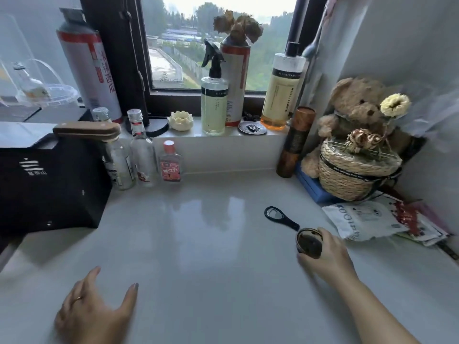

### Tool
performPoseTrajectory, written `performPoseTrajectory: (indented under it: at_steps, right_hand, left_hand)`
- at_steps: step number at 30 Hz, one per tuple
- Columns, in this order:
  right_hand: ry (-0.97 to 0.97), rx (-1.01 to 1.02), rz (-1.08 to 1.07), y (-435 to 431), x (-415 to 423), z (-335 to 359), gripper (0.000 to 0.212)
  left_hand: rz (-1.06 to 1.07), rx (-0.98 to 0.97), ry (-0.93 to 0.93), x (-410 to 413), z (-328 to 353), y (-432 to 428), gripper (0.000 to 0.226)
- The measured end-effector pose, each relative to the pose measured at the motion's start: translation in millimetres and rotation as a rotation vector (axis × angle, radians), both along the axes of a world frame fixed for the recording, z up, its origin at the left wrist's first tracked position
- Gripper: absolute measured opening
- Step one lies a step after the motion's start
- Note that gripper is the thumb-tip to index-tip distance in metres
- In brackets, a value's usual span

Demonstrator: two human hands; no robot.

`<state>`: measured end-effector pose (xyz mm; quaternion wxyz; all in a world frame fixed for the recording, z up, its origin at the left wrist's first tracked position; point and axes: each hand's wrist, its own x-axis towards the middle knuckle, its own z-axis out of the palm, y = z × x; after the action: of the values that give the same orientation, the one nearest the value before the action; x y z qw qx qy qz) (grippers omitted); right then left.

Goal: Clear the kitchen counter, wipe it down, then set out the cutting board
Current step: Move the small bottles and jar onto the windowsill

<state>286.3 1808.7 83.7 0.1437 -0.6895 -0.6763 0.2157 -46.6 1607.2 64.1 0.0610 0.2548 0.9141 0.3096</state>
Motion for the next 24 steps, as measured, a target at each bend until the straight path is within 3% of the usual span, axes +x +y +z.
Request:
performPoseTrajectory:
  at_steps: [4,8,12,18,24]
  right_hand:
    - [0.110,0.067,0.001,-19.7,-18.2,6.4,0.079]
    - [0.229,0.098,0.257,-70.0,-67.4,13.9,0.083]
    - [0.302,0.054,0.573,-107.6,-114.3,21.9,0.094]
    - [0.378,0.030,0.689,-117.6,-133.7,21.2,0.094]
    - [0.503,-0.020,0.842,-98.8,-124.7,22.7,0.094]
  left_hand:
    - [-0.036,0.033,-0.030,1.6,7.5,-6.1,0.102]
    - [-0.295,0.151,-0.054,25.2,17.8,-5.5,0.129]
    - [-0.596,0.276,-0.329,64.6,35.4,0.3,0.082]
    - [-0.589,0.398,-0.647,69.4,37.7,6.6,0.086]
    - [-0.550,0.437,-0.614,60.5,42.8,12.6,0.084]
